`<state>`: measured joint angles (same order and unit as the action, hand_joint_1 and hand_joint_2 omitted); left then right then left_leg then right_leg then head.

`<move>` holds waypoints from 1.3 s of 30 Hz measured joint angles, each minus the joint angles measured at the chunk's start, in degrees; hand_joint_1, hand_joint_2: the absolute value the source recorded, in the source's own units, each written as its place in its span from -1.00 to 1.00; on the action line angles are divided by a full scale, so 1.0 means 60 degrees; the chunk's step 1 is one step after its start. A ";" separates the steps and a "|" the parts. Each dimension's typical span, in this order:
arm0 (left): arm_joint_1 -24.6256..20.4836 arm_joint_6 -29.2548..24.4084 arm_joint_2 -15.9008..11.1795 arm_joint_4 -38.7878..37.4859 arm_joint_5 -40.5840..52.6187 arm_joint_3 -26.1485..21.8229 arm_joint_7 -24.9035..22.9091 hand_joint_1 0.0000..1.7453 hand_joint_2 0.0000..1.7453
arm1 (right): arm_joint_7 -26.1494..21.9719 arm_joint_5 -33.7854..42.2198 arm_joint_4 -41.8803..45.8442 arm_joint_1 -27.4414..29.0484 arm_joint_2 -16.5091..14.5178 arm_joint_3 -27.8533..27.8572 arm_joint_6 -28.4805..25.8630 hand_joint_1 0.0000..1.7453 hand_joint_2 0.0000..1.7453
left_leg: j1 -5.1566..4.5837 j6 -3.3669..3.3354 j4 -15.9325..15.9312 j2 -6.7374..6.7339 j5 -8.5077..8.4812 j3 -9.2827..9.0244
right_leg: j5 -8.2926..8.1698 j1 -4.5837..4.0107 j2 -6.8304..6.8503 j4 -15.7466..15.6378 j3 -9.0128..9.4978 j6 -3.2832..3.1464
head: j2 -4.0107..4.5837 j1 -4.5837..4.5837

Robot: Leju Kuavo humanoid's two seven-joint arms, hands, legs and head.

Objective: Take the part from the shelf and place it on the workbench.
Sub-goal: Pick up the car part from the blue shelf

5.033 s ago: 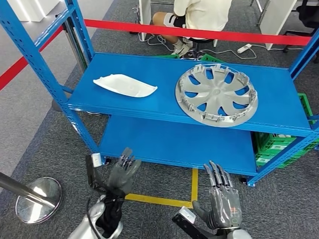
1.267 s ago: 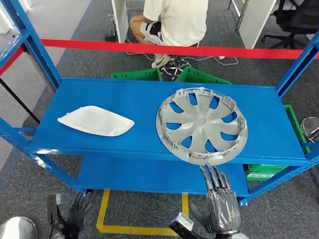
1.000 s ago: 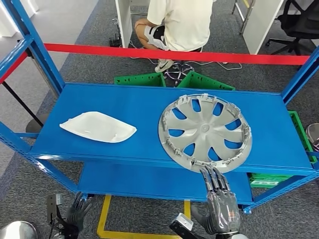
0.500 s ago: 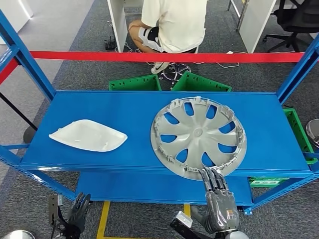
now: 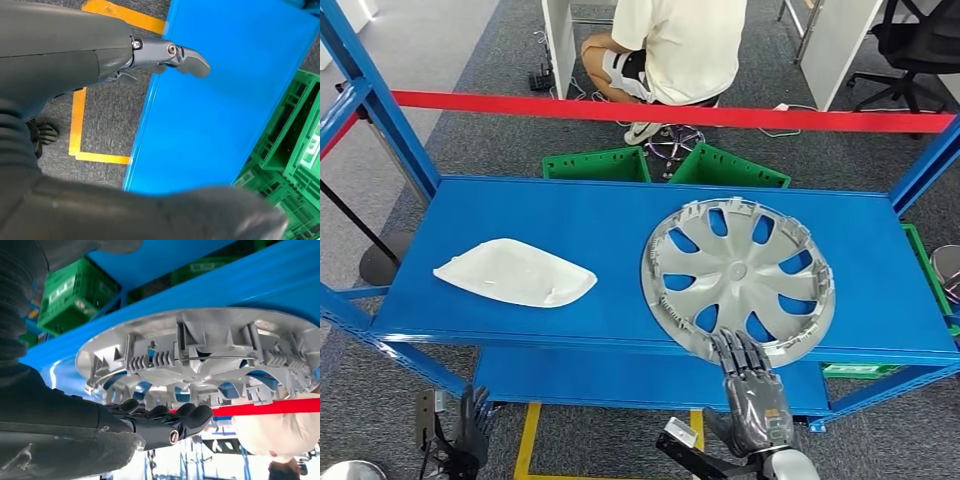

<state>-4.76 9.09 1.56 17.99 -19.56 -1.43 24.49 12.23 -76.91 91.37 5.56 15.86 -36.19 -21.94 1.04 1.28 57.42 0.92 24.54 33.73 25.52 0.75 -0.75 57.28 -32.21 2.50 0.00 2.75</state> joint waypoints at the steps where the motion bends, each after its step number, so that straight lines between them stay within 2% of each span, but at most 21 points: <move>1: -0.0004 0.0023 0.0001 0.0000 0.0050 -0.0017 -0.0006 -1.00 -1.00 | -0.0004 -0.0138 -0.0043 -0.0070 -0.0024 0.0023 0.0106 -1.00 1.00 | 0.0000 -0.0001 0.0000 0.0000 0.0000 -0.0001 | 0.0002 0.0004 0.0000 -0.0010 0.0003 0.0060 | 0.0000 0.0001; 6: -0.0007 0.0108 0.0015 0.0000 0.0220 -0.0107 -0.0039 -1.00 -1.00 | 0.0014 -0.0626 -0.0314 -0.0440 -0.0123 0.0239 0.0684 -1.00 1.00 | 0.0017 0.0004 -0.0007 0.0000 -0.0009 -0.0007 | 0.0012 -0.0015 0.0002 0.0001 -0.0012 0.0102 | 0.0000 0.0005; 21: -0.0003 0.0187 0.0068 0.0000 0.0327 -0.0184 -0.0053 -1.00 -1.00 | -0.0040 -0.0816 -0.0852 -0.0735 -0.0162 0.0586 0.1201 -1.00 1.00 | 0.0038 0.0028 -0.0031 0.0000 -0.0034 -0.0007 | 0.0030 -0.0035 0.0001 0.0072 -0.0056 0.0074 | 0.0000 0.0004; 28: 0.0023 0.0302 0.0069 -0.0004 0.0374 -0.0291 -0.0027 -1.00 -1.00 | -0.0210 -0.0666 -0.1410 -0.1109 -0.0162 0.0947 0.1687 -1.00 1.00 | 0.0037 0.0030 -0.0031 0.0000 -0.0035 -0.0006 | 0.0030 -0.0034 0.0002 0.0072 -0.0057 0.0074 | 0.0000 0.0003; 39: 0.0095 0.0448 0.0068 -0.0004 0.0543 -0.0627 0.0014 -1.00 -1.00 | -0.0502 -0.0296 -0.2674 -0.2026 -0.0162 0.1492 0.1763 -0.98 1.00 | 0.0038 0.0034 -0.0031 0.0001 -0.0038 -0.0006 | 0.0029 -0.0034 0.0003 0.0075 -0.0057 0.0074 | 0.0000 0.0005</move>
<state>-4.19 11.78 1.97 17.97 -16.30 -5.19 24.57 9.22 -78.68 75.32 -6.59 14.88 -27.24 -11.36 1.26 1.49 57.24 0.92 24.32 33.69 25.70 0.54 -0.73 57.72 -32.55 2.94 0.00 2.78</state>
